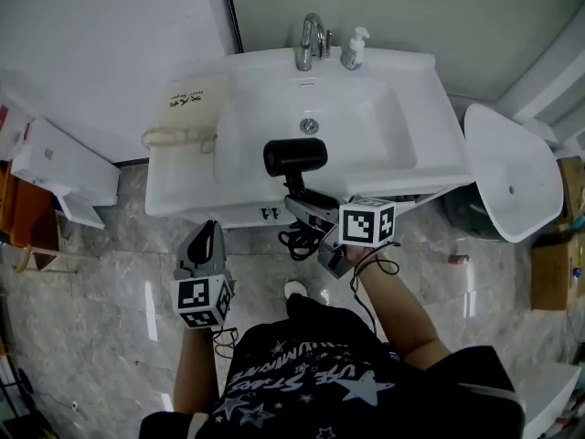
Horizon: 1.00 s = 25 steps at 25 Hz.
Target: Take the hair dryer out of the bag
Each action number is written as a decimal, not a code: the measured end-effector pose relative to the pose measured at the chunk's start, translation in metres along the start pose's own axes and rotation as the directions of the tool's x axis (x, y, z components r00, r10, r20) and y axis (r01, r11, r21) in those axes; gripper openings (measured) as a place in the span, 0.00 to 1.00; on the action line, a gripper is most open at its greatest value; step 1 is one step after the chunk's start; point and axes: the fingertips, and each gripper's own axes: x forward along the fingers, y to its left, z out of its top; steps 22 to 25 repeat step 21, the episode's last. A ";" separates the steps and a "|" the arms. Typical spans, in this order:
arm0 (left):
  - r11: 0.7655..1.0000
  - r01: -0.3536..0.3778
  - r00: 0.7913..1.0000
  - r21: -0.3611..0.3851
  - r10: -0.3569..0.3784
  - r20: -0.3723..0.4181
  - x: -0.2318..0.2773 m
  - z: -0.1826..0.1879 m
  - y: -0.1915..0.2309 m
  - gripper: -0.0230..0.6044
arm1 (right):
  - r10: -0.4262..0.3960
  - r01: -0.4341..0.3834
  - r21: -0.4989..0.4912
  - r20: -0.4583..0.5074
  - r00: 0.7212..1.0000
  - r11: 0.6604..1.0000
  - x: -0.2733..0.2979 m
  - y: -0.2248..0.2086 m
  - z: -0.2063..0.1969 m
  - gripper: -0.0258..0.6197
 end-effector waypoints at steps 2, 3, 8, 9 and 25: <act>1.000 -0.002 1.000 -0.005 0.001 -0.012 -0.007 -0.008 -0.001 0.10 | -0.010 0.010 -0.002 -0.017 1.000 1.000 -0.001 0.001 -0.008 0.36; 1.000 -0.006 1.000 -0.008 0.006 -0.016 -0.013 -0.013 0.000 0.10 | -0.013 0.013 -0.004 -0.023 1.000 1.000 -0.001 0.004 -0.013 0.36; 0.999 -0.001 0.999 -0.046 0.000 -0.037 -0.051 -0.039 0.000 0.09 | -0.017 0.016 -0.007 -0.051 0.999 1.000 -0.006 0.026 -0.045 0.36; 0.999 0.003 0.999 -0.048 -0.005 -0.041 -0.060 -0.044 -0.002 0.09 | -0.017 0.017 -0.006 -0.055 0.998 1.000 -0.008 0.031 -0.053 0.36; 0.999 0.027 1.000 -0.043 -0.027 -0.011 -0.171 -0.081 -0.019 0.08 | -0.035 0.033 -0.036 -0.050 0.998 0.999 -0.059 0.104 -0.142 0.36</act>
